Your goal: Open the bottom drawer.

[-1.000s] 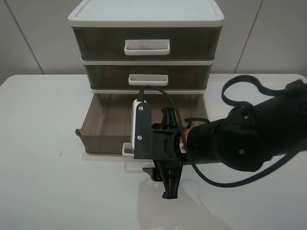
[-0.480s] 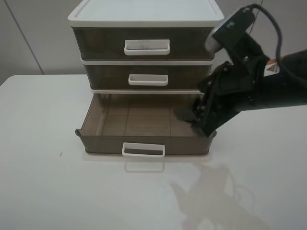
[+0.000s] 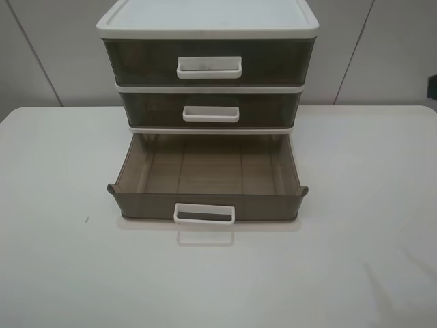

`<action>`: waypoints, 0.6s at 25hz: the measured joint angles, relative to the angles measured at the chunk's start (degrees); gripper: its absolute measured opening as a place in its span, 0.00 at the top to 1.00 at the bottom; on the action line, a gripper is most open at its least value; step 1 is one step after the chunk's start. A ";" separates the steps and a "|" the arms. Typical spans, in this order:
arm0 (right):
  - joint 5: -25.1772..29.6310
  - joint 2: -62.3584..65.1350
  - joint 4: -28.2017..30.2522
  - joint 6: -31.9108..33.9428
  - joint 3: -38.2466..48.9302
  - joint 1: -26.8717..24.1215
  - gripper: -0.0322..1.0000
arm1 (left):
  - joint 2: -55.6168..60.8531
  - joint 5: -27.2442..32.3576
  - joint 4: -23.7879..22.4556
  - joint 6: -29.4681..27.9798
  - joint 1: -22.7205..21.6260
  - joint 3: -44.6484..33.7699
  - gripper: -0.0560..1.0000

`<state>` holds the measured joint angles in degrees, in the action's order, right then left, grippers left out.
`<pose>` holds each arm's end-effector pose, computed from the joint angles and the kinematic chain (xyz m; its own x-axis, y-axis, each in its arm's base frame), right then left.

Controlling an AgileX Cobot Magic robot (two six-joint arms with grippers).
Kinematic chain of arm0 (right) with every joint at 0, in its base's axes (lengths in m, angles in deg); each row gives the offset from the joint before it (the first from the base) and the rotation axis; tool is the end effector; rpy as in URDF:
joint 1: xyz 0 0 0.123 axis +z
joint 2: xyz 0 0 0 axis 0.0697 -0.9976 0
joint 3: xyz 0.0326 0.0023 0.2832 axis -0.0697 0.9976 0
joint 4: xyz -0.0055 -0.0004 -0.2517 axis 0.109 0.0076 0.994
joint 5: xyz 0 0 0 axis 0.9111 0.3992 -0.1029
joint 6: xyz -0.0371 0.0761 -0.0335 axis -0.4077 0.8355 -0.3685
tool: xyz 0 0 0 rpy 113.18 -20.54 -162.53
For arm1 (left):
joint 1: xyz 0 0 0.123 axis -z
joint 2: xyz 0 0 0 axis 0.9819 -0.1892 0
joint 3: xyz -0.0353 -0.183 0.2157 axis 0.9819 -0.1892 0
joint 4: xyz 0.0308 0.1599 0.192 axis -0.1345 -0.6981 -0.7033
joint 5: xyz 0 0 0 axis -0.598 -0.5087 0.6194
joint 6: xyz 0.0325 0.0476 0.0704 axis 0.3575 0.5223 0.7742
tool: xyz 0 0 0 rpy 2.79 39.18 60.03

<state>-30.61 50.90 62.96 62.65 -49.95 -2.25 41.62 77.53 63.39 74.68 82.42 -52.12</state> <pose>0.1268 0.0108 0.3225 -0.4994 -0.1097 -0.8594 -0.1433 0.9887 -0.0429 -0.0064 -0.0035 0.2790 -0.4472 0.0022 -0.8944 0.0852 0.9956 -0.0402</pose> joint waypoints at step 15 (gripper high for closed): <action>19.78 32.87 9.95 6.78 2.05 -2.02 0.27 | 0.00 0.00 0.00 0.00 0.00 0.00 0.24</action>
<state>-10.83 83.77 72.91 69.43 -47.89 -4.27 41.62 77.53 63.39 74.68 82.42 -52.12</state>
